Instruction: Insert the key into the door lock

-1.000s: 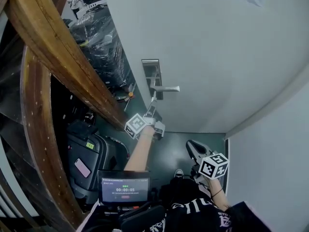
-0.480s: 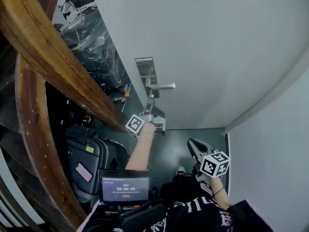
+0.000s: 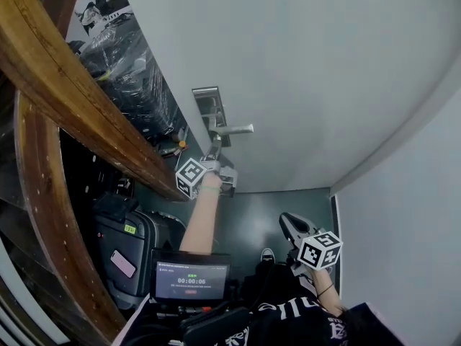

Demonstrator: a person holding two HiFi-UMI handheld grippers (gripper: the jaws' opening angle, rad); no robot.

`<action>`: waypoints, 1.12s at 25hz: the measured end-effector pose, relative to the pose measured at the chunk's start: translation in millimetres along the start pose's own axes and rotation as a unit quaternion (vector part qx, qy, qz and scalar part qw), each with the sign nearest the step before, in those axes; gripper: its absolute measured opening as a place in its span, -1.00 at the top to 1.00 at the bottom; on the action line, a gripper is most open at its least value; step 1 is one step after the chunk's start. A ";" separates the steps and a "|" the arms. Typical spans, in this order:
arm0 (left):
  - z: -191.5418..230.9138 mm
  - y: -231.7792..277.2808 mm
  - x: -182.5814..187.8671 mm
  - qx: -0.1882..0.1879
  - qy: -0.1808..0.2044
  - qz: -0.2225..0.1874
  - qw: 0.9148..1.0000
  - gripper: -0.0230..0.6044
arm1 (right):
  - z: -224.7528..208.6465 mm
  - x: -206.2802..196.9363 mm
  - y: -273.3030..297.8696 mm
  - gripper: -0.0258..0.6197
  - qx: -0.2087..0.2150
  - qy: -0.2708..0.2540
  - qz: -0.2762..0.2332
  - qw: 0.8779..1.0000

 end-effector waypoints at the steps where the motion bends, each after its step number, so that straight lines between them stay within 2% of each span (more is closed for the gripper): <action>1: 0.9 2.6 1.5 -0.005 -0.004 0.000 1.000 0.85 | 0.2 -2.8 -1.1 0.82 -0.002 0.002 0.001 1.000; 3: 4.1 5.2 2.9 -0.020 -0.013 -0.006 1.000 0.85 | 1.1 -8.2 -3.4 0.82 -0.003 0.006 0.003 1.000; 6: 6.4 6.7 4.5 -0.025 -0.003 -0.016 1.000 0.85 | 1.4 -13.8 -6.0 0.82 -0.005 0.007 0.004 1.000; 8: 5.0 8.0 4.7 -0.018 0.035 -0.012 0.999 0.85 | 1.7 -16.5 -7.6 0.82 -0.006 0.006 0.004 1.000; 11: 0.4 4.9 -0.2 0.003 0.123 0.027 0.992 0.72 | 5.0 -17.0 -10.3 0.82 -0.004 0.004 0.002 1.000; 15: 0.2 -22.2 -14.8 0.009 0.167 0.071 0.983 0.67 | 14.3 -19.1 -10.5 0.82 0.002 -0.001 0.000 1.000; 17: 3.2 -45.5 -25.8 0.018 0.207 0.100 0.973 0.67 | 21.0 -20.4 -7.9 0.82 0.008 -0.005 0.000 1.000; 20: 2.3 -92.1 -44.7 0.029 0.287 0.144 0.947 0.68 | 33.5 -21.6 -3.0 0.82 0.019 -0.006 -0.003 1.000; 24: -15.5 -162.8 -54.2 0.036 0.366 0.138 0.920 0.83 | 57.7 -26.8 3.3 0.82 0.043 -0.005 -0.010 0.999; 28: -35.4 -220.5 -72.1 0.017 0.412 0.151 0.898 0.87 | 89.9 -42.6 4.2 0.82 0.053 -0.015 -0.015 0.998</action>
Point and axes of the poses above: the fingertips, and each gripper's own axes: y forward along the fingers, z to its left, x out of its top, the point moved 4 cm from there along -y, backward along the fingers, and after that the axes turned 8 degrees about z, right-handed, at the moved point
